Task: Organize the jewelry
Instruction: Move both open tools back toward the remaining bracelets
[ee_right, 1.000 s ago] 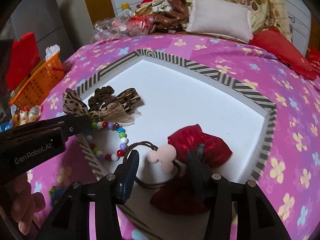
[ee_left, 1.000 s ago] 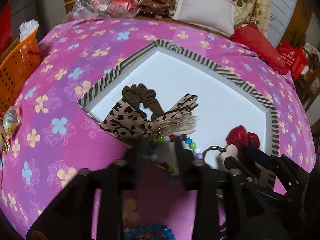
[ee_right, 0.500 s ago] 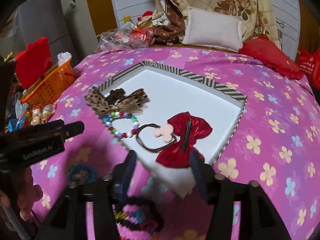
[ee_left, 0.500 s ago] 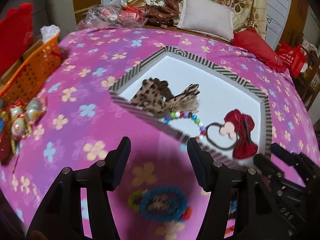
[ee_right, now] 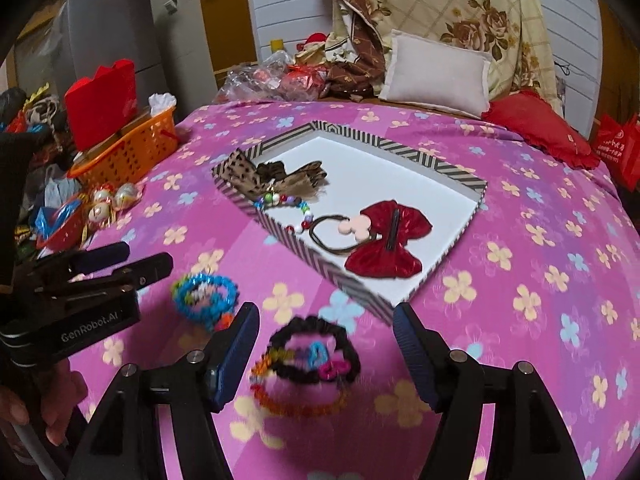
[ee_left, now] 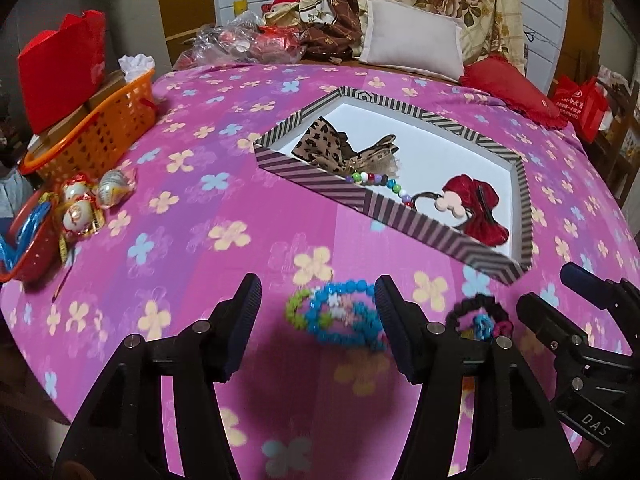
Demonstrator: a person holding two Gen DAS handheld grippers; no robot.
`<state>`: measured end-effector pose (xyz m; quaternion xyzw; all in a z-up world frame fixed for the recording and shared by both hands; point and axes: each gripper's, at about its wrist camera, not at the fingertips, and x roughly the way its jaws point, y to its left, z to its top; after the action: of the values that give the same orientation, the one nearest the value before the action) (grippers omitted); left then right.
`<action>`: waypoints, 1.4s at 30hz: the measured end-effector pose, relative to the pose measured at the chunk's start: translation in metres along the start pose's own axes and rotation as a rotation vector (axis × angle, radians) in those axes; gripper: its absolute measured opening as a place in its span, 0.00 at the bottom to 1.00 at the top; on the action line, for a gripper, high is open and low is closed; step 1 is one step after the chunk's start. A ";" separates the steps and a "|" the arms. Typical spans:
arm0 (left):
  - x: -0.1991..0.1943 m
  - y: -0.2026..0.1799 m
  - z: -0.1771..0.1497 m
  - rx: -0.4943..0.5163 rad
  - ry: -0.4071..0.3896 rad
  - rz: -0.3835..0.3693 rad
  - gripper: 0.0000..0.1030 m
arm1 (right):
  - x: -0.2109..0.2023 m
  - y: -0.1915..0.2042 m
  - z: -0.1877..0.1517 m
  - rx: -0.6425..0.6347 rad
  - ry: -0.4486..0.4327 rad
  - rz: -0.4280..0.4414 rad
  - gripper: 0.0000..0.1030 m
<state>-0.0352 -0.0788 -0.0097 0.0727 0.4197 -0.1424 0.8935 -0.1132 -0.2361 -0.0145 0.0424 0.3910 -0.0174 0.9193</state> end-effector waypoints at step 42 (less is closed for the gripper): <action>0.007 0.060 -0.058 -0.185 0.072 0.018 0.57 | 0.015 -0.010 -0.055 -0.012 0.090 0.032 0.50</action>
<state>-0.0542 -0.0091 -0.0516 -0.0014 0.4622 -0.0922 0.8820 -0.1434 -0.2410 -0.0641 0.0440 0.4315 0.0013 0.9011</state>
